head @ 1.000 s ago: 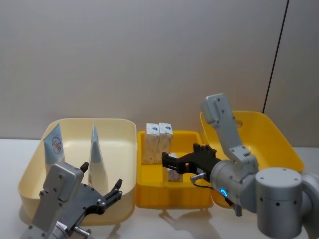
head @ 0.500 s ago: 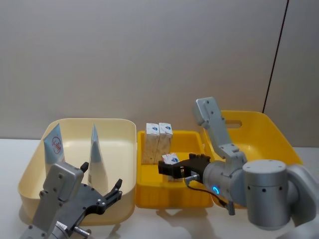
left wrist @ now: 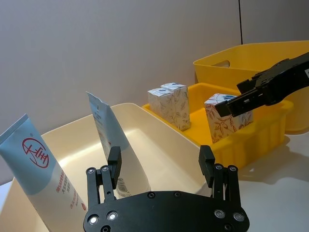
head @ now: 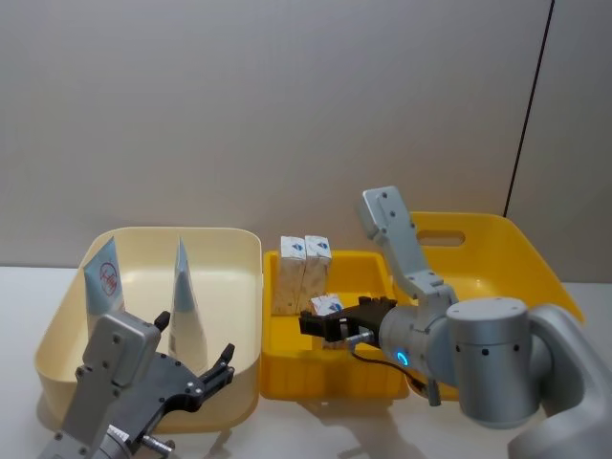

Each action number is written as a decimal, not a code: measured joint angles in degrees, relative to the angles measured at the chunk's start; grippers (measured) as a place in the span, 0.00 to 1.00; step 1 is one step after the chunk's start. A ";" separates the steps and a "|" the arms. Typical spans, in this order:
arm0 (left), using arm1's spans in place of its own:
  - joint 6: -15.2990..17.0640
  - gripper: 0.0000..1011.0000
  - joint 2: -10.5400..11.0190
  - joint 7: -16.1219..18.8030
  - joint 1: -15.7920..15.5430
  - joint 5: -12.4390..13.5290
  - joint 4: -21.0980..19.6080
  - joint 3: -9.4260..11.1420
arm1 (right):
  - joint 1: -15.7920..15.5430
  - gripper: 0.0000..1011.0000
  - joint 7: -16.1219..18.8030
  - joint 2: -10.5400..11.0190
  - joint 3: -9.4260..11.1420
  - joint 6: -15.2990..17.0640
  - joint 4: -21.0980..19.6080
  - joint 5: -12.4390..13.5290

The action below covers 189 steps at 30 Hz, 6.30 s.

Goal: Bimanual collaborative sorting of washing and personal care products

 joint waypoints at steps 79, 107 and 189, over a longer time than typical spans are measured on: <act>0.00 0.99 0.00 0.00 0.00 0.00 0.00 0.00 | -0.17 0.41 1.99 -0.44 0.69 -12.33 -2.25 -3.63; 0.00 0.99 -0.01 0.00 0.00 0.00 0.00 0.00 | -4.24 0.41 -5.47 6.00 8.95 -11.84 -10.15 -9.65; 1.85 0.99 -3.21 -3.31 -7.17 -1.95 6.77 -2.47 | 12.65 0.99 -1.15 2.34 10.35 -12.53 13.54 -9.86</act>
